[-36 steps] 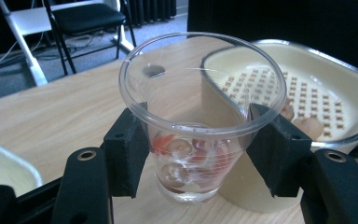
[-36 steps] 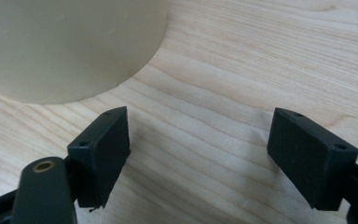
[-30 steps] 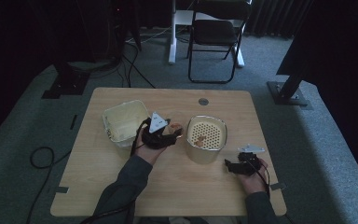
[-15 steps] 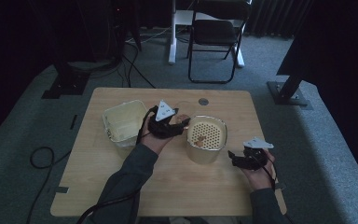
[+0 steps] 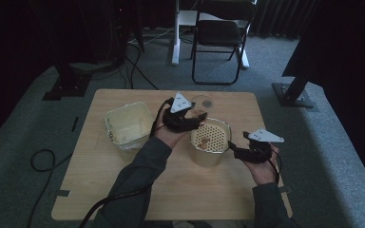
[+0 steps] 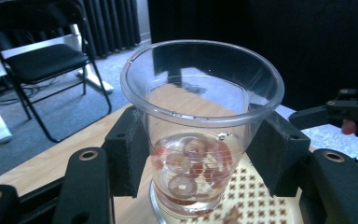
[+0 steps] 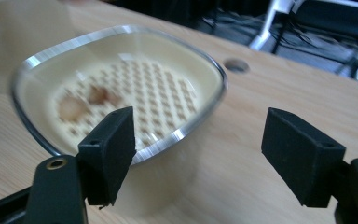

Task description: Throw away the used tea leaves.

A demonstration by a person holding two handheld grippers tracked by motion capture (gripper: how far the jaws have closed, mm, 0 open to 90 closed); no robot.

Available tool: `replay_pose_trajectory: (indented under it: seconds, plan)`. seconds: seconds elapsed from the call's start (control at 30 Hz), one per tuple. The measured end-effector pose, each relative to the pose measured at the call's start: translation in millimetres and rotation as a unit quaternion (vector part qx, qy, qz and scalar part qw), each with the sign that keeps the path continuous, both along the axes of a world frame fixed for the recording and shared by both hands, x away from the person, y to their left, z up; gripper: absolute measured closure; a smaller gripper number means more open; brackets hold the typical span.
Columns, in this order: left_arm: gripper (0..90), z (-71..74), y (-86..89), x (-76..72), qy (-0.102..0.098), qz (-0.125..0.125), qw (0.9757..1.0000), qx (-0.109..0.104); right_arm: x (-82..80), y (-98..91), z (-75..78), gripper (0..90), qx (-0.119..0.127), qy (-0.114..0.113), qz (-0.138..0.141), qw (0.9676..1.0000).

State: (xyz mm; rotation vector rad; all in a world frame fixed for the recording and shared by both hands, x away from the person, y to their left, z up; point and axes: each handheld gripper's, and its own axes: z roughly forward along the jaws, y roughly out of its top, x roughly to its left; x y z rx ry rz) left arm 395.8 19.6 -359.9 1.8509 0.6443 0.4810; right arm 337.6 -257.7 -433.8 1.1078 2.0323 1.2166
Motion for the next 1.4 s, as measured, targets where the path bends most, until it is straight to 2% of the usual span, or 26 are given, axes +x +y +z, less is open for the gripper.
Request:
replay_pose_trajectory:
  seconds: [0.2, 0.37, 0.47, 0.67, 0.8, 0.9, 1.03, 1.13, 1.2, 1.4]
  plan:
    - [41.9, -1.4, -23.7, 2.5, 0.008, -0.019, 0.9998, -0.006, 9.4, 19.5, 12.6, 27.9, 0.009, -0.020, 0.031, 0.9993]
    - [41.9, -3.2, -40.1, 3.8, 0.009, -0.031, 0.9995, 0.001, 19.0, 31.3, 15.2, 29.9, 0.024, -0.031, 0.043, 0.9983]
    - [41.9, -3.4, -44.9, 4.2, 0.013, -0.035, 0.9993, -0.007, 25.3, 35.8, 15.9, 29.9, 0.028, -0.032, 0.046, 0.9980]
    - [42.0, -3.6, -49.8, 3.7, 0.021, -0.043, 0.9986, -0.023, 37.4, 39.0, 12.8, 29.9, 0.050, -0.031, 0.048, 0.9971]
    - [41.9, -4.7, -52.3, 2.5, 0.023, -0.049, 0.9982, -0.027, 42.0, 41.0, 12.3, 34.7, 0.050, -0.031, 0.046, 0.9972]
    - [41.0, -5.0, -53.3, 1.9, 0.019, -0.050, 0.9983, -0.023, 42.5, 39.9, 12.3, 41.0, 0.052, -0.033, 0.045, 0.9971]
    - [34.4, -4.4, -54.2, 2.2, 0.027, -0.053, 0.9981, -0.016, 41.4, 38.2, 11.5, 42.0, 0.045, -0.036, 0.043, 0.9975]
    - [31.1, -3.9, -55.0, 0.6, 0.024, -0.052, 0.9983, -0.011, 40.5, 37.6, 11.8, 42.6, 0.045, -0.040, 0.038, 0.9974]
    - [30.6, -3.4, -54.7, -1.2, 0.017, -0.050, 0.9986, -0.006, 40.8, 36.7, 12.3, 42.7, 0.047, -0.041, 0.036, 0.9974]
    - [30.0, 0.4, -42.2, -6.4, 0.013, -0.047, 0.9988, -0.011, 40.4, 25.9, 13.6, 42.8, 0.047, -0.044, 0.014, 0.9978]
